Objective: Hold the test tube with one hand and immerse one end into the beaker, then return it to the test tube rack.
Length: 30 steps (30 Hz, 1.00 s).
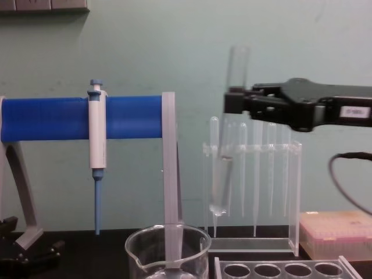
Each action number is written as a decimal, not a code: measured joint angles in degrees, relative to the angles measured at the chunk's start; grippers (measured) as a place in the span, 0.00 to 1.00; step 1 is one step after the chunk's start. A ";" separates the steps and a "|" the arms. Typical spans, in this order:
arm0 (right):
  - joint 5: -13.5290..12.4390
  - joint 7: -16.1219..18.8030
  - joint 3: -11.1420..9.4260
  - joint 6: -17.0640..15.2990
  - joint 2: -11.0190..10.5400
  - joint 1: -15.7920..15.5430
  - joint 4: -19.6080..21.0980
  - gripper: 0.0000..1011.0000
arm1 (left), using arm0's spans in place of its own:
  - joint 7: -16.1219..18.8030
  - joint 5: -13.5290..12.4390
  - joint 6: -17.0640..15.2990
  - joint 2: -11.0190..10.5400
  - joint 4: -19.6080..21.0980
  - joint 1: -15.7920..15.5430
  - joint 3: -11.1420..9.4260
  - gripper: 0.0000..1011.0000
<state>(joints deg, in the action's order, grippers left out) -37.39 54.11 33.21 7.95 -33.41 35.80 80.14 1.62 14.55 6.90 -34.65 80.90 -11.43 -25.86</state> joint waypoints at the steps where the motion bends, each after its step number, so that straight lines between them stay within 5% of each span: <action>1: -0.38 -0.47 -0.48 -0.31 -1.14 -0.97 1.22 0.24 | 0.00 0.00 0.00 0.00 0.00 0.00 0.00 0.99; 15: -3.61 -3.72 -4.71 -0.63 -8.17 -10.71 7.33 0.24 | 0.00 0.00 0.00 0.00 0.00 0.00 0.00 0.99; 30: -3.08 -3.57 -5.40 0.48 -7.77 -13.46 5.26 0.24 | 0.00 0.00 0.00 0.00 0.00 0.00 0.00 0.99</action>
<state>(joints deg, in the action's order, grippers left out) -40.47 50.54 27.81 8.42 -41.18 22.34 85.41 1.62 14.55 6.91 -34.65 80.90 -11.43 -25.86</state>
